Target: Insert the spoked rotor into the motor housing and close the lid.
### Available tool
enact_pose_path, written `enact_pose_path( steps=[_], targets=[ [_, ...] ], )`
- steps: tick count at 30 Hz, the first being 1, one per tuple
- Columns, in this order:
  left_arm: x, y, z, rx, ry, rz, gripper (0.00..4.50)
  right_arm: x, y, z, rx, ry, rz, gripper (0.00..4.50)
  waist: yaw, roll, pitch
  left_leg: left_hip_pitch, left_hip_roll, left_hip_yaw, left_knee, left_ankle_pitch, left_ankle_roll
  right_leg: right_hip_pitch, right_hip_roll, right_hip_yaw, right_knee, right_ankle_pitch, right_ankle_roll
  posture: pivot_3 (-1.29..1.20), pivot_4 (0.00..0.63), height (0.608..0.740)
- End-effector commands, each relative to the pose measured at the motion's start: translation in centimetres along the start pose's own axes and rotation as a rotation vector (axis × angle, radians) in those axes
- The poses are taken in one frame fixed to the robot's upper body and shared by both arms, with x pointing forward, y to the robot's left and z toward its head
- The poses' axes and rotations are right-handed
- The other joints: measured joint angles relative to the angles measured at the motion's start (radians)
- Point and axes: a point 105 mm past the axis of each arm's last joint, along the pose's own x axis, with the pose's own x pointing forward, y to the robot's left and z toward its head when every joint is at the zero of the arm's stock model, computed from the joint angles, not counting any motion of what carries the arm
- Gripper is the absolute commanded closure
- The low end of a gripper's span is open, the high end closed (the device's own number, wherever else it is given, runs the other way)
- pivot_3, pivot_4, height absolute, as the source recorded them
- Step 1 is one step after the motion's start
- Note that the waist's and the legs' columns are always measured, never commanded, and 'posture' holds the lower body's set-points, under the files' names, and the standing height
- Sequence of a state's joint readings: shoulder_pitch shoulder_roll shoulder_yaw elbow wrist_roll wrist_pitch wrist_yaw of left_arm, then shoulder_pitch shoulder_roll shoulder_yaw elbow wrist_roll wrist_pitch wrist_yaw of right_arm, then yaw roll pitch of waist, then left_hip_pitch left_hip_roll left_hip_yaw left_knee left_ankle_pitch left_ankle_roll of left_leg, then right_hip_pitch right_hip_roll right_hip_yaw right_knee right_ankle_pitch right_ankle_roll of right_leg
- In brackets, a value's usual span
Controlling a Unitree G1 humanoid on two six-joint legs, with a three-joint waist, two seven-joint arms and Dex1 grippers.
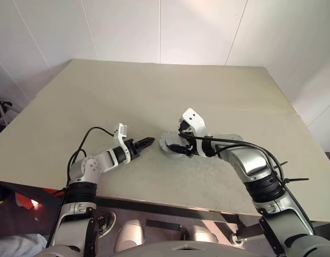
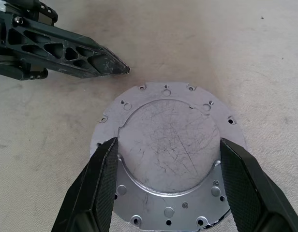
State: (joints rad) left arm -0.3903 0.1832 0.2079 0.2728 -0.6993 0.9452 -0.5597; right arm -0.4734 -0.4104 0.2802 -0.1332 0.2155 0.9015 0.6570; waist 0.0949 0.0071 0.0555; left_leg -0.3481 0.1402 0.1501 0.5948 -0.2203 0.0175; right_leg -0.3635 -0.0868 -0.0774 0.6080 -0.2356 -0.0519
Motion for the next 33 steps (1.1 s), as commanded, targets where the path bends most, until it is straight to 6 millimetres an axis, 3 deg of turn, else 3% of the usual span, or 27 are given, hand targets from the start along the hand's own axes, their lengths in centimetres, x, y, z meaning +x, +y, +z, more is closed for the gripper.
enact_pose_path(
  steps=[1,8,17,33],
  targets=[
    [0.0,-0.7,0.7,0.036,-0.017,-0.021,2.06,-0.4,-1.4,0.6,-0.022,-0.009,-0.078,1.34,0.0,0.0,0.0,0.0,0.0,0.0,0.0,0.0,0.0,0.0,0.0,0.0,0.0,0.0,0.0,0.0,0.0,0.74],
    [0.0,-0.6,0.6,0.039,-0.011,-0.016,2.06,-1.2,-0.7,2.0,-0.047,-0.093,-0.038,1.34,0.0,0.0,0.0,0.0,0.0,0.0,0.0,0.0,-0.001,0.0,0.0,0.0,0.0,0.0,0.0,0.0,0.0,0.74],
    [0.2,-0.7,0.6,0.044,-0.007,-0.022,2.06,-1.5,-0.3,2.2,-0.106,-0.112,-0.03,1.34,0.001,0.0,0.001,-0.003,0.0,0.0,-0.001,0.0,0.0,-0.003,0.0,0.0,-0.001,0.0,0.0,0.0,0.0,0.74],
    [0.0,-0.7,0.8,0.048,-0.009,-0.019,2.06,-0.9,-0.9,0.0,-0.117,-0.038,-0.054,1.34,0.001,0.0,0.002,-0.003,0.0,0.0,-0.001,0.0,0.0,-0.002,0.0,0.0,-0.002,0.0,0.0,0.0,0.0,0.74]
  ],
)
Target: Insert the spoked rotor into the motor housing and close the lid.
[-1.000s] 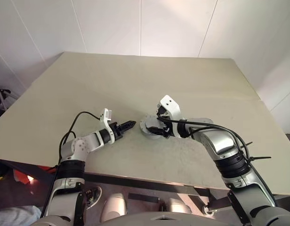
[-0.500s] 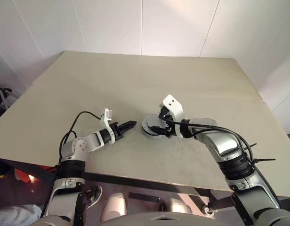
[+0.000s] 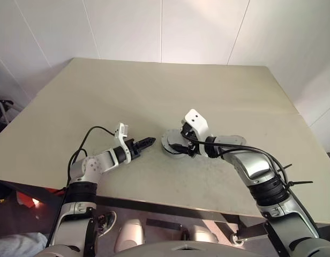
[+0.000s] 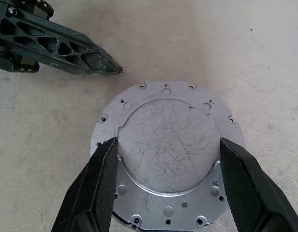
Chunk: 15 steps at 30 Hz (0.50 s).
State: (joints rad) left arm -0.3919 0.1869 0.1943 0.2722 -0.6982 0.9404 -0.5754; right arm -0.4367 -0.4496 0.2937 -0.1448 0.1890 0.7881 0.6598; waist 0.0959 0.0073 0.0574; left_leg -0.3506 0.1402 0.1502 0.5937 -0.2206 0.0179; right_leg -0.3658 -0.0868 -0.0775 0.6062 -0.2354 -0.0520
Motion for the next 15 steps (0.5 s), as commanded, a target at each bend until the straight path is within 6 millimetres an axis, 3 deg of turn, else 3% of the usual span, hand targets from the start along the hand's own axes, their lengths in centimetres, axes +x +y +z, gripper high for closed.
enact_pose_path(
  steps=[1,15],
  targets=[
    [-0.08,-0.43,0.86,0.037,-0.017,-0.002,2.06,-0.38,-0.56,0.08,-0.039,0.001,-0.031,1.34,0.0,0.0,0.0,0.0,0.0,0.0,0.0,0.0,0.0,0.0,0.0,0.0,0.0,0.0,0.0,0.0,0.0,0.74],
    [0.04,-0.37,0.85,0.038,-0.009,-0.004,2.06,-0.98,-0.34,0.24,-0.043,-0.005,-0.02,1.34,0.001,0.0,0.0,0.0,0.0,0.0,0.0,-0.001,0.001,0.0,0.0,0.0,-0.001,0.0,0.0,0.0,0.0,0.74]
  ],
)
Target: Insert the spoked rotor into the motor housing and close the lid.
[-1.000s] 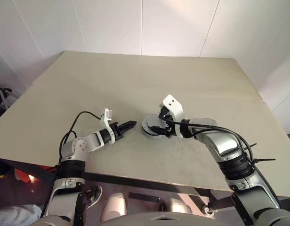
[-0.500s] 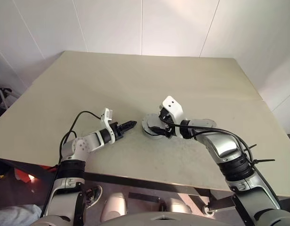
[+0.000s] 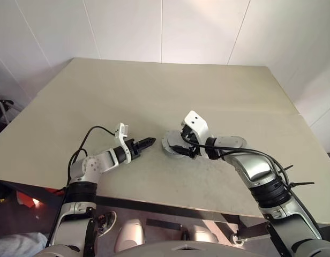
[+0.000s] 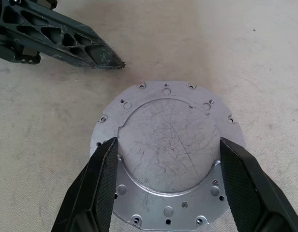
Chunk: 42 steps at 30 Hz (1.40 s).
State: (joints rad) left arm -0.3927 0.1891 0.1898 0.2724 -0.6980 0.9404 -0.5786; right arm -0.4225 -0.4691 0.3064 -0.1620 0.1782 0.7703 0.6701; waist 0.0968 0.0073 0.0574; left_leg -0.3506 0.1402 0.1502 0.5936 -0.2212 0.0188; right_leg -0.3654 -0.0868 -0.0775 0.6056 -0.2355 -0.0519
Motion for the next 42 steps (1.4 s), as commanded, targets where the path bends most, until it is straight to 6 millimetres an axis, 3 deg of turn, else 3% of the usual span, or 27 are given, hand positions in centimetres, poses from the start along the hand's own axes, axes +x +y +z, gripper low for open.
enact_pose_path(
  steps=[1,10,18,29,42],
  targets=[
    [0.0,-0.3,0.9,0.035,-0.013,-0.001,2.06,-0.8,-0.6,0.4,-0.014,-0.009,-0.029,1.34,0.0,0.0,0.0,0.0,0.0,0.0,0.0,0.0,0.0,0.0,0.0,0.0,0.0,0.0,0.0,0.0,0.0,0.74],
    [0.0,-0.2,0.9,0.034,-0.017,0.002,2.06,-0.4,-0.5,-1.5,-0.012,0.067,-0.024,1.34,0.0,0.0,0.0,0.0,0.0,0.0,0.0,0.0,0.0,0.0,0.0,0.0,0.0,0.0,0.0,0.0,0.0,0.74],
    [-0.1,0.0,0.7,0.026,-0.022,0.007,2.06,-0.7,-0.2,-1.6,-0.014,0.069,0.007,1.34,0.002,0.0,0.0,0.0,0.0,0.0,0.0,-0.001,0.001,0.001,0.0,0.0,-0.001,0.0,0.001,0.0,0.0,0.74],
    [-0.1,0.0,0.6,0.023,-0.027,0.008,2.06,-0.8,-0.1,-1.0,0.025,0.032,0.032,1.34,0.002,0.0,0.0,0.0,0.0,0.0,0.0,-0.001,0.001,0.001,0.0,0.0,-0.001,-0.001,0.001,0.0,0.0,0.74],
    [0.0,0.0,0.6,0.027,-0.024,0.004,2.06,-0.8,-0.9,1.6,0.049,-0.056,-0.014,1.34,0.0,0.0,0.0,0.0,0.0,0.0,0.0,-0.001,0.001,0.0,0.0,0.0,0.0,-0.001,0.001,0.0,0.0,0.74]
  ],
)
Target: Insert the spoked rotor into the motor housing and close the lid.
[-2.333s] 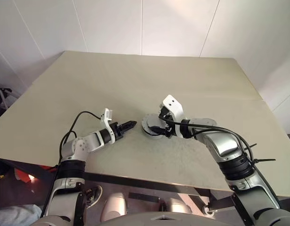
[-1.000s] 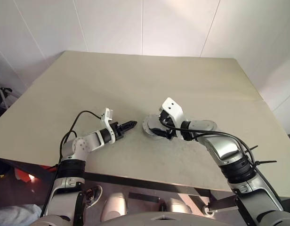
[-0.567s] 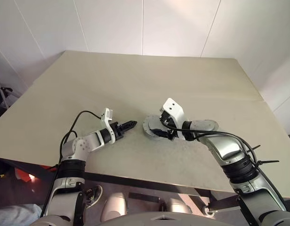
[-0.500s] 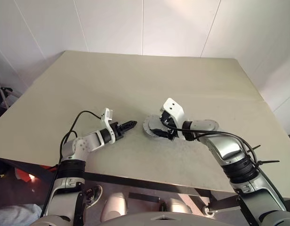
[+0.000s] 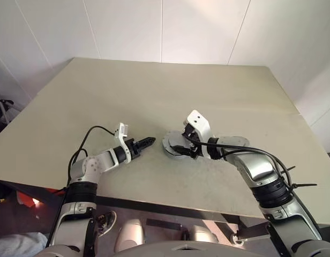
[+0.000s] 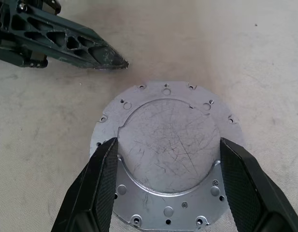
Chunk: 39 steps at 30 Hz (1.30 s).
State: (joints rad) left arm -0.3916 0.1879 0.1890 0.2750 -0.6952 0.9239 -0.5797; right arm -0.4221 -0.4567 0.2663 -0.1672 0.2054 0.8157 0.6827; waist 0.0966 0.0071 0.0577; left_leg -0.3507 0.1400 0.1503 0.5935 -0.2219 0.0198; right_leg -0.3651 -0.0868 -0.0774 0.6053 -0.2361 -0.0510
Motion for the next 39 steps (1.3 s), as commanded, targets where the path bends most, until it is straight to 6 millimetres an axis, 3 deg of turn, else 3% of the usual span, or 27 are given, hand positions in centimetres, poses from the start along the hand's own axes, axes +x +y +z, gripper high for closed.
enact_pose_path(
  steps=[1,27,39],
  targets=[
    [0.0,-0.1,0.5,0.021,-0.013,0.002,2.06,-0.5,-0.6,1.5,-0.012,-0.047,-0.018,1.34,0.0,0.0,0.0,0.0,0.0,0.0,0.0,0.0,0.0,0.0,0.0,0.0,0.0,0.0,0.0,0.0,0.0,0.74],
    [-0.1,-0.1,0.6,0.021,-0.014,0.006,2.06,-0.2,-0.2,-0.9,-0.035,0.048,-0.008,1.34,0.0,0.0,0.0,0.0,0.0,0.0,0.0,0.0,0.0,0.0,0.0,0.0,0.0,0.0,0.0,0.0,0.0,0.74],
    [-0.2,-0.2,0.5,0.017,-0.017,0.006,2.06,0.0,-0.2,-1.1,-0.038,0.059,-0.007,1.34,0.0,0.0,0.0,0.001,0.0,0.0,0.0,0.0,0.0,0.0,0.0,0.0,0.0,0.0,0.0,0.0,0.0,0.74]
  ],
)
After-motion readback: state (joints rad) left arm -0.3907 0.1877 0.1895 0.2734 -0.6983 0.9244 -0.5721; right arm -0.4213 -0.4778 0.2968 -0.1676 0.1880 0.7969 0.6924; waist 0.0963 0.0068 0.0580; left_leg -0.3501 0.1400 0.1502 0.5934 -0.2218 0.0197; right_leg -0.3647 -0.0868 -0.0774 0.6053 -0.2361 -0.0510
